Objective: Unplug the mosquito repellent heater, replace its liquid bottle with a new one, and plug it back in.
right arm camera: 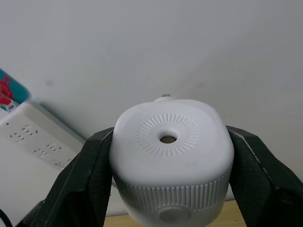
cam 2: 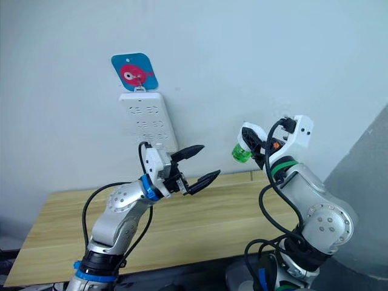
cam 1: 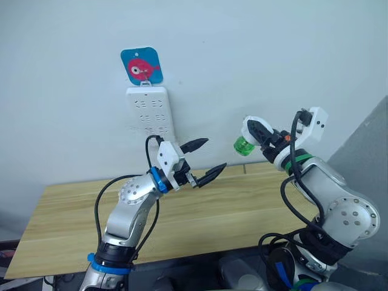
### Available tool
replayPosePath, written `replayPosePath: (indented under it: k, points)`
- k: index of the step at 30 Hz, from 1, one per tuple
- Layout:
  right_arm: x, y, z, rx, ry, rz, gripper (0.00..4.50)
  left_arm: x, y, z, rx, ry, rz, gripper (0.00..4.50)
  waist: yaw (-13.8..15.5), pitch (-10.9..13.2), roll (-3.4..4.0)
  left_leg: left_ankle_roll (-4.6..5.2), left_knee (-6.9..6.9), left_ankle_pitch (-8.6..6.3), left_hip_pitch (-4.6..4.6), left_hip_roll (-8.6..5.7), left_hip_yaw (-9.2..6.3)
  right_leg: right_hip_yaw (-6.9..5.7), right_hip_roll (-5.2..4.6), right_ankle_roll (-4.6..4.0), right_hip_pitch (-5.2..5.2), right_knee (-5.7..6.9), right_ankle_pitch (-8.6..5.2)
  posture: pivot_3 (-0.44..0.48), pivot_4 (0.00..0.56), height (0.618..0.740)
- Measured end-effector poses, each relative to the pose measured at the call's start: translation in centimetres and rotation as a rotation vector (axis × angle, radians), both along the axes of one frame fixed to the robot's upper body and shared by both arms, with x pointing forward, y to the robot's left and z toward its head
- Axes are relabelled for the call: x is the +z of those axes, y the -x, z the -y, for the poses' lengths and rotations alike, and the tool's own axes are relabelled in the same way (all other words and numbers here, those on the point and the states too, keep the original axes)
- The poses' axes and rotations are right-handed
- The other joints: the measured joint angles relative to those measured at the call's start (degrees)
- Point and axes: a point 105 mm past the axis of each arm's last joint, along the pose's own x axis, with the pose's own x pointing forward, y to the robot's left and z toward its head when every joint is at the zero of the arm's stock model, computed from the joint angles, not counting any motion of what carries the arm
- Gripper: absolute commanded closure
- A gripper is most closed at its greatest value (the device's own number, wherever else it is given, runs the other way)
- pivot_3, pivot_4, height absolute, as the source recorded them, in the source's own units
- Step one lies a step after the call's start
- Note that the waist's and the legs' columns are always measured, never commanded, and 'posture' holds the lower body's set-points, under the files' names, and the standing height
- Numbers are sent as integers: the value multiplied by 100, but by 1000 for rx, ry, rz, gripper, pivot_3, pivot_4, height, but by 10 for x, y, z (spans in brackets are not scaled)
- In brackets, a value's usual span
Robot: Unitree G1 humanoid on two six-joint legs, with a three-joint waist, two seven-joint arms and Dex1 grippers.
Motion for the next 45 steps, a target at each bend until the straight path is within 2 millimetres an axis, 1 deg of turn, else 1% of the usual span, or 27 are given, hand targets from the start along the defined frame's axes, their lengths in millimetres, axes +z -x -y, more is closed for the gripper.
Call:
replayPosePath:
  k: [2, 5, 8, 11, 14, 18, 23, 27, 34, 37, 42, 43, 45]
  points:
    - [5, 1, -3, 7, -37, 10, 1536, 0, -3, 3, -2, 6, 4, 0, -33, 0, 0, 0, 1, 0, 1, 0, 6, 6, 0, 0, 0, 0, 0, -343, 60, 733]
    - [12, 4, -15, 55, -101, 21, 1536, 1, -7, 14, -24, 24, 7, 0, -48, 0, 0, 0, 2, 0, 2, -1, 12, 12, 0, 3, 1, -2, 1, -346, 58, 733]
    - [10, 8, -29, 114, -167, -11, 1536, 4, -9, 21, -34, 47, 10, 0, -54, 0, 0, 1, 0, 0, 1, 0, 14, 14, 1, 3, -1, -4, 0, -346, 59, 733]
    - [6, 12, -39, 147, -233, -51, 1536, 6, -9, 25, -39, 67, 12, 0, -51, 0, 0, 1, -2, 0, 0, 0, 14, 14, 1, 4, -2, -7, 0, -344, 59, 733]
    - [7, 14, -45, 169, -281, -71, 1536, 8, -10, 25, -27, 74, 13, 0, -46, -1, 0, 1, -1, 0, 0, 0, 16, 16, 1, 4, -2, -7, 0, -340, 59, 733]
    - [6, 14, -45, 174, -292, -88, 1536, 8, -13, 20, 4, 82, 1, 0, -34, -1, 0, 0, 1, 0, 0, 0, 17, 19, 1, 4, -2, -9, 0, -337, 58, 733]
    - [8, 13, -42, 163, -292, -84, 1536, 4, -15, 13, 33, 88, -31, 0, -29, 0, 0, 1, -1, 0, 0, 1, 16, 17, 2, 4, -2, -10, 0, -334, 58, 733]
    - [8, 13, -41, 161, -287, -85, 1536, 6, -15, 9, 38, 87, -28, 0, -24, -1, -1, 0, -2, 0, 0, 1, 16, 18, 2, 5, -2, -11, 0, -327, 58, 733]
    - [6, 13, -44, 175, -287, -95, 1536, 9, -10, 12, 8, 95, -35, 0, 3, -1, -1, 0, -1, 0, 0, 1, 16, 19, 2, 5, -1, -13, 0, -324, 58, 733]
    - [5, 13, -44, 175, -283, -99, 1536, 10, -9, 13, -1, 103, -42, 597, 6, 0, -1, 0, -2, 0, 0, 1, 17, 19, 2, 5, -1, -13, 0, -325, 58, 733]
    - [4, 13, -43, 171, -276, -100, 1536, 10, -9, 12, -7, 97, -43, 2154, 11, 0, -1, 0, -2, 0, 0, 1, 17, 20, 2, 5, -1, -14, 0, -326, 59, 733]
    - [4, 13, -43, 173, -273, -100, 1536, 10, -8, 12, -9, 95, -43, 2238, 12, 0, -1, 0, -2, 0, 0, 1, 17, 20, 2, 5, -1, -14, 0, -325, 59, 733]
    - [4, 13, -43, 173, -272, -100, 1536, 10, -8, 12, -10, 94, -42, 2238, 18, 0, -1, 0, -2, 0, 0, 1, 17, 20, 2, 5, -1, -14, 0, -325, 58, 733]
